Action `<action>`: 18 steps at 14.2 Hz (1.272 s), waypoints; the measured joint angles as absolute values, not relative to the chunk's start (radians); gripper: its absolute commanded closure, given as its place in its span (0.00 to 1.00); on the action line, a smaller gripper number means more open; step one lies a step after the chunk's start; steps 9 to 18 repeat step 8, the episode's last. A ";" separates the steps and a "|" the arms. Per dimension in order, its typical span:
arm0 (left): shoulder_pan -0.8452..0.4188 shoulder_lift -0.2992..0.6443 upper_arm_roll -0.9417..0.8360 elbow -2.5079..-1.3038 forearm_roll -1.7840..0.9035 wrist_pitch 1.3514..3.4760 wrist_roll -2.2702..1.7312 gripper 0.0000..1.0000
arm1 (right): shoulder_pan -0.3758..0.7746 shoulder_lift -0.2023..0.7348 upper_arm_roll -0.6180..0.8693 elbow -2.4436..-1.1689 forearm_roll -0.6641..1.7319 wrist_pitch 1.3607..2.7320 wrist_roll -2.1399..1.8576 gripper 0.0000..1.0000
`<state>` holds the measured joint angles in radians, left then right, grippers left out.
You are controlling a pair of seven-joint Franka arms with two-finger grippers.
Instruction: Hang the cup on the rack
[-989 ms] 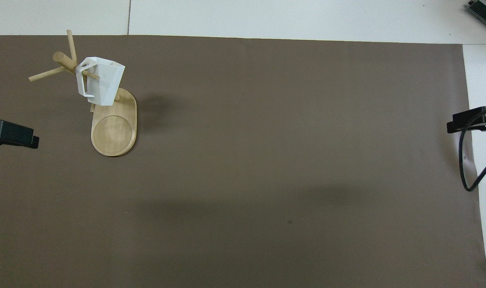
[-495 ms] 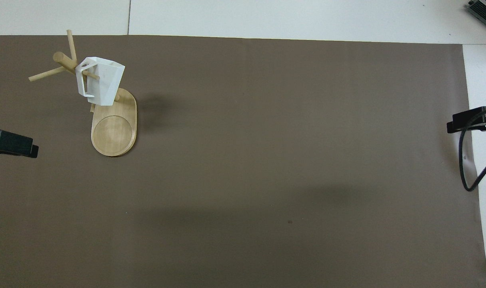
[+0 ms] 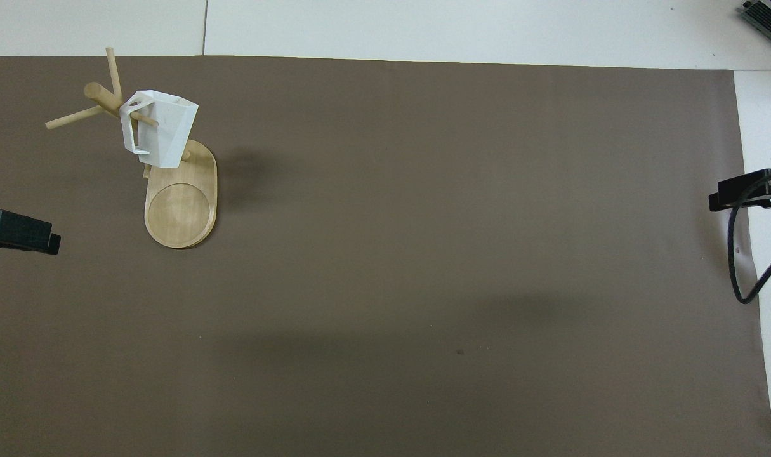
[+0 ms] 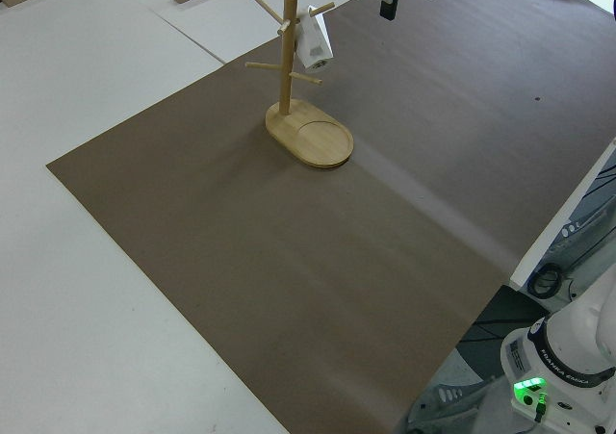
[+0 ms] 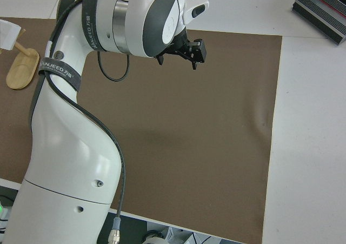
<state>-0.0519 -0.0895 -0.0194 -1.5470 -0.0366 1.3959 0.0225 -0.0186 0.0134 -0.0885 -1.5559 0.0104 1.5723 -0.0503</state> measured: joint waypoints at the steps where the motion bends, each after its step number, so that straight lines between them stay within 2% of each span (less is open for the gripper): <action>1: -0.052 -0.089 -0.020 -1.547 -0.031 1.396 0.022 0.00 | -0.019 0.013 -0.088 -1.556 0.010 1.572 -0.050 0.00; 18: -0.052 -0.090 -0.024 -1.548 0.008 1.413 0.022 0.00 | -0.019 0.013 -0.088 -1.556 0.010 1.572 -0.050 0.00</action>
